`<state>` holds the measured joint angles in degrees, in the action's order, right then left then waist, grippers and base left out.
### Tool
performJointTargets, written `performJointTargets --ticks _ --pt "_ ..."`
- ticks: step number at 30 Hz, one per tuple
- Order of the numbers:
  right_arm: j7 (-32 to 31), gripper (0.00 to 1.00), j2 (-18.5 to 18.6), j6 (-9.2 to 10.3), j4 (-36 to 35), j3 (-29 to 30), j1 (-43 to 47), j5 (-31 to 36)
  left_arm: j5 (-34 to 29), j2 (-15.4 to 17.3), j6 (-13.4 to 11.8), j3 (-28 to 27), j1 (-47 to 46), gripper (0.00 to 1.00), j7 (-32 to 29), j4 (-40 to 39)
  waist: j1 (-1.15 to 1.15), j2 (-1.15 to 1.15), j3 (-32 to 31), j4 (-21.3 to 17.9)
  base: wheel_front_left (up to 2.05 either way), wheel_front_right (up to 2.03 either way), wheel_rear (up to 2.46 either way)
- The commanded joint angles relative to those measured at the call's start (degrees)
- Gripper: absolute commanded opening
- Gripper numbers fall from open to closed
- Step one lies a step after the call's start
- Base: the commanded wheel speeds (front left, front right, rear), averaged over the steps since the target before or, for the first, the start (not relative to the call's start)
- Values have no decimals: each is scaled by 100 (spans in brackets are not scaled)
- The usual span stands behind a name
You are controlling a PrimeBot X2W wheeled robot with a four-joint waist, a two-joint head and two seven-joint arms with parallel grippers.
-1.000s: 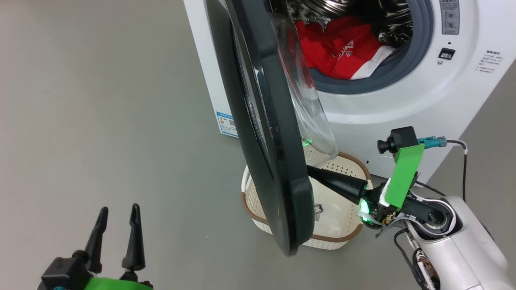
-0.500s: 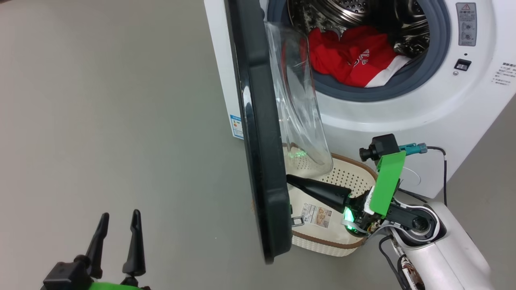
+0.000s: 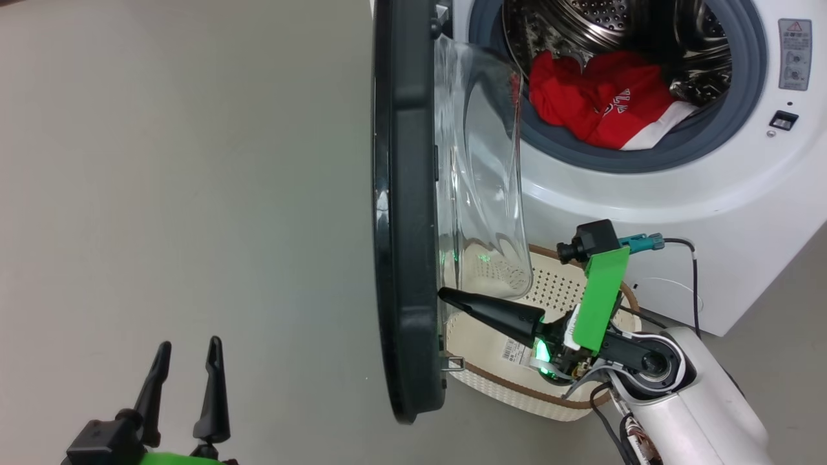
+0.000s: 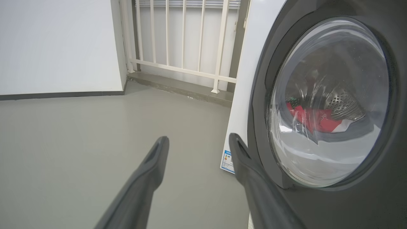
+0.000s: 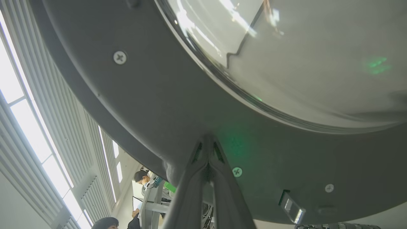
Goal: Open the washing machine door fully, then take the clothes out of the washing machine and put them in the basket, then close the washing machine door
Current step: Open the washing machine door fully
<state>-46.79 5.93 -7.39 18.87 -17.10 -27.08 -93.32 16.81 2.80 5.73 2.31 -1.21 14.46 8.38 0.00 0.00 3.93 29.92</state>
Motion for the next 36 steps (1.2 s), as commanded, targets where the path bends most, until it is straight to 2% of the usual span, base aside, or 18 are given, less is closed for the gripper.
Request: performJointTargets --ticks 1,15,36 --pt "11 0 -182 -10 -153 -140 -160 29 29 114 -38 -167 -53 100 54 -118 0 0 -11 37 0 0 0" --pt "26 0 -257 -10 -105 -179 -234 62 62 130 -81 -175 -24 100 54 -169 0 0 23 44 0 0 0" --pt "77 1 -280 -10 -176 -88 -260 137 80 179 -108 -171 -59 100 54 -149 0 0 -38 -267 0 0 0"
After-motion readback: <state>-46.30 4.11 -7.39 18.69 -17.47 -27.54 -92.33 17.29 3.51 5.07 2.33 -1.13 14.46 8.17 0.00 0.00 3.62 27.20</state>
